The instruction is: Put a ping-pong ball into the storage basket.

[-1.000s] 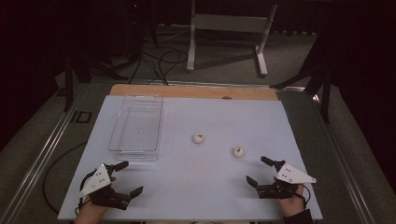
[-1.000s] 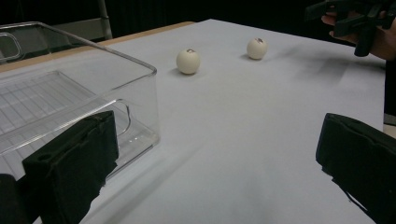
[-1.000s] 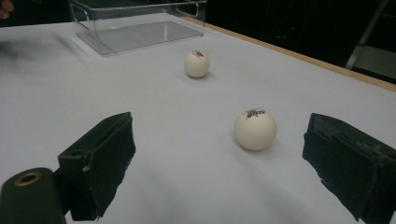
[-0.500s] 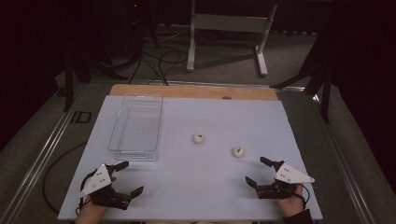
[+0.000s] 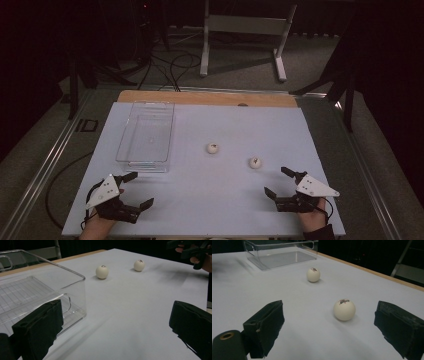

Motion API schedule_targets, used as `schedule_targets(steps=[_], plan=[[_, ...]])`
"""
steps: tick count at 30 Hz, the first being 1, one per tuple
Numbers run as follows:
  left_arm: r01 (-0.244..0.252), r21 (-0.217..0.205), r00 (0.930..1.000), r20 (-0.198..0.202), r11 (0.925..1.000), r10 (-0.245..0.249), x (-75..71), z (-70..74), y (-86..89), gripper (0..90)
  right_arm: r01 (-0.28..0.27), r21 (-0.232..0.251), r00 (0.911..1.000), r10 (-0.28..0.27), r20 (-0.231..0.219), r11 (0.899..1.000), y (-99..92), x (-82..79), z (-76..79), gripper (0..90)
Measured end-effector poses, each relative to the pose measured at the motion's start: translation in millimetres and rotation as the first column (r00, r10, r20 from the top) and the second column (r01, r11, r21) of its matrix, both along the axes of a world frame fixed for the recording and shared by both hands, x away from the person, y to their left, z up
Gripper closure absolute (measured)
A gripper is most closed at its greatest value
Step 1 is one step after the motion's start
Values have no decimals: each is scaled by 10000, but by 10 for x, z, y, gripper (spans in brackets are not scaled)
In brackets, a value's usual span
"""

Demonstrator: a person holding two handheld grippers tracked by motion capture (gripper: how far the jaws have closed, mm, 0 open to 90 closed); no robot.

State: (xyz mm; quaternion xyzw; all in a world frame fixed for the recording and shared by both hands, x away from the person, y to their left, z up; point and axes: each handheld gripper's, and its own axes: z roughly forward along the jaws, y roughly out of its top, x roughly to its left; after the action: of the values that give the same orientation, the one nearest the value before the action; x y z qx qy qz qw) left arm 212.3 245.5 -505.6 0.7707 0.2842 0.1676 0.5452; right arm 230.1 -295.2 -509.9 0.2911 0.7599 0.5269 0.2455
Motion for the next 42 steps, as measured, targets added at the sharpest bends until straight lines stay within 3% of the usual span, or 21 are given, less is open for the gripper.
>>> schedule_targets(steps=[9,14,23,30,42], plan=[[45,86,10000,-43,10000,-45,28,128,-43,4,43,-5,9999,-42,102,10000,17,-17,24,89],[191,136,9998,-73,9997,-190,56,208,-80,4,110,98,9998,-109,-167,9999,-12,12,8,90],[455,341,9990,-20,9984,-455,106,383,-141,4,132,92,9999,-132,-7,9999,-2,-3,20,90],[649,440,9979,40,9969,-651,175,612,-195,4,96,107,9999,-96,30,9999,-7,-6,27,90],[968,626,9953,-119,9933,-962,328,854,-319,4,96,102,9999,-97,119,9999,0,-13,37,90]])
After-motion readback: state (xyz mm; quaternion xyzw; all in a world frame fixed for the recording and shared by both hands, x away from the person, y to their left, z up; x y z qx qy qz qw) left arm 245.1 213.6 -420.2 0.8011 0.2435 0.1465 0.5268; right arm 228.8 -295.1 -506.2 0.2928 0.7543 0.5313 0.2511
